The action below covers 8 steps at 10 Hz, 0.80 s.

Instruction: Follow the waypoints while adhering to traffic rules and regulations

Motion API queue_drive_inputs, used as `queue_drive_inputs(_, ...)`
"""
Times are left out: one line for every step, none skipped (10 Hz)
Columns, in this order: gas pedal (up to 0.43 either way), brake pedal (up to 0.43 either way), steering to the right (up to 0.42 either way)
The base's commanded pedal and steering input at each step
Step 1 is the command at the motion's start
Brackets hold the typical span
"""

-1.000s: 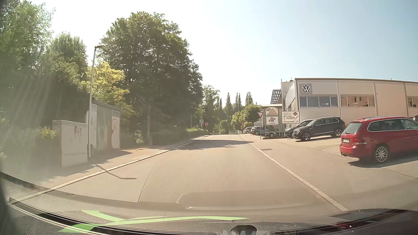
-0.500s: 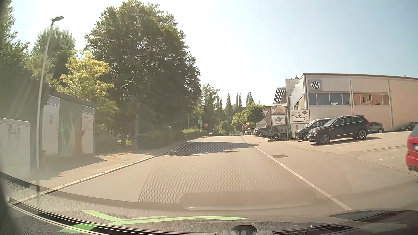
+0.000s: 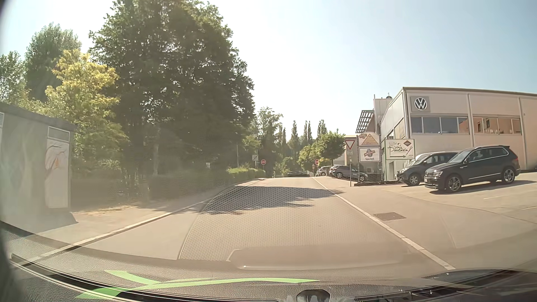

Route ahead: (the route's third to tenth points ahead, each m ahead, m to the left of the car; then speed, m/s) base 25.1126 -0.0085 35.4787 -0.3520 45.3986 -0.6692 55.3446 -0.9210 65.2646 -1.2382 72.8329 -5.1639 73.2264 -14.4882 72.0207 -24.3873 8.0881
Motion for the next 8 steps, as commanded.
queue_drive_inputs(0.169, 0.000, -0.005)
queue_drive_inputs(0.169, 0.000, -0.005)
queue_drive_inputs(0.169, 0.000, -0.005)
queue_drive_inputs(0.169, 0.000, -0.005)
queue_drive_inputs(0.157, 0.000, -0.004)
queue_drive_inputs(0.157, 0.000, -0.004)
queue_drive_inputs(0.157, 0.000, -0.002)
queue_drive_inputs(0.157, 0.000, 0.001)
